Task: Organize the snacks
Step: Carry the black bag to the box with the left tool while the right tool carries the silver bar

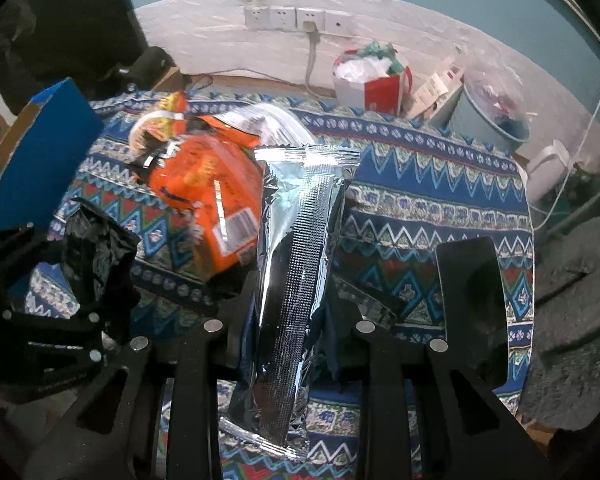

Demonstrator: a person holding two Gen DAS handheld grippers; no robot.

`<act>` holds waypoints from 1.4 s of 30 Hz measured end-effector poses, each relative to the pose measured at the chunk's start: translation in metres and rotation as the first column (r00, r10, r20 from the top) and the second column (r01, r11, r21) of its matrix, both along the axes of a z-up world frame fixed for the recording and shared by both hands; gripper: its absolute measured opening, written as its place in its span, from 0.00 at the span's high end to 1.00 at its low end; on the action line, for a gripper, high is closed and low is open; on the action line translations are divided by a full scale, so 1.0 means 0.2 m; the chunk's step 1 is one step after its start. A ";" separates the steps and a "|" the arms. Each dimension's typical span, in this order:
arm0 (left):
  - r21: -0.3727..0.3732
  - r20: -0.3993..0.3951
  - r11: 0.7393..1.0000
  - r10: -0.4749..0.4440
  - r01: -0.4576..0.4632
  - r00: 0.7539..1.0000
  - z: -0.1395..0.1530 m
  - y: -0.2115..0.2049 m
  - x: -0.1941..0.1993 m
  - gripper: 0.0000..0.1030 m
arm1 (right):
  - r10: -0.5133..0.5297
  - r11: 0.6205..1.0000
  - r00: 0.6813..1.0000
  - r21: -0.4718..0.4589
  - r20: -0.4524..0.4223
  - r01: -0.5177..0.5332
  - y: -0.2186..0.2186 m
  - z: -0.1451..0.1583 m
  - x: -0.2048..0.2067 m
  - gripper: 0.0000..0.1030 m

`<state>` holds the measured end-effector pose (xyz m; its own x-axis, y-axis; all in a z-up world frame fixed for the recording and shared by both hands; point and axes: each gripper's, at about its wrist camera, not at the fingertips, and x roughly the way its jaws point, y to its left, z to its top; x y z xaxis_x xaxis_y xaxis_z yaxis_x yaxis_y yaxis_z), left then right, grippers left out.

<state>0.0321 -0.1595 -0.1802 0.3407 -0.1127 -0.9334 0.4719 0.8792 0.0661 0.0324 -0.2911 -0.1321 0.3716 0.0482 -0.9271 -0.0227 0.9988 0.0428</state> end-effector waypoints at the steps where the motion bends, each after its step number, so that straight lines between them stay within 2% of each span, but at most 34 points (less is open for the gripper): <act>1: -0.001 0.008 1.000 0.003 -0.003 1.000 0.02 0.01 0.00 0.41 | 0.006 1.000 1.000 0.002 0.004 -0.006 0.01 0.01 0.00 0.75; 13: -0.007 0.106 0.998 0.069 -0.069 0.992 0.23 0.24 -0.03 0.41 | 0.073 0.997 0.995 0.023 0.071 -0.075 0.19 0.16 0.01 0.75; 20: 0.012 0.198 0.994 0.100 -0.104 0.975 0.36 0.37 -0.05 0.41 | 0.115 0.992 0.988 0.043 0.107 -0.120 0.31 0.24 0.04 0.75; 33: -0.044 0.246 0.980 0.201 -0.196 0.948 0.52 0.66 -0.03 0.41 | 0.185 0.976 0.972 0.087 0.145 -0.199 0.57 0.35 0.16 0.75; 38: -0.048 0.279 0.966 0.256 -0.253 0.926 0.56 0.81 -0.02 0.41 | 0.215 0.968 0.964 0.098 0.156 -0.232 0.69 0.38 0.22 0.75; 42: -0.075 0.272 0.950 0.312 -0.303 0.910 0.56 0.94 0.00 0.41 | 0.245 0.959 0.955 0.101 0.166 -0.263 0.80 0.40 0.27 0.75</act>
<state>0.0319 0.0277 -0.0684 0.6076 0.0121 -0.7942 0.1448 0.9814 0.1258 0.0873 -0.1306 -0.0525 0.4671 0.2667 -0.8430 -0.2903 0.9468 0.1387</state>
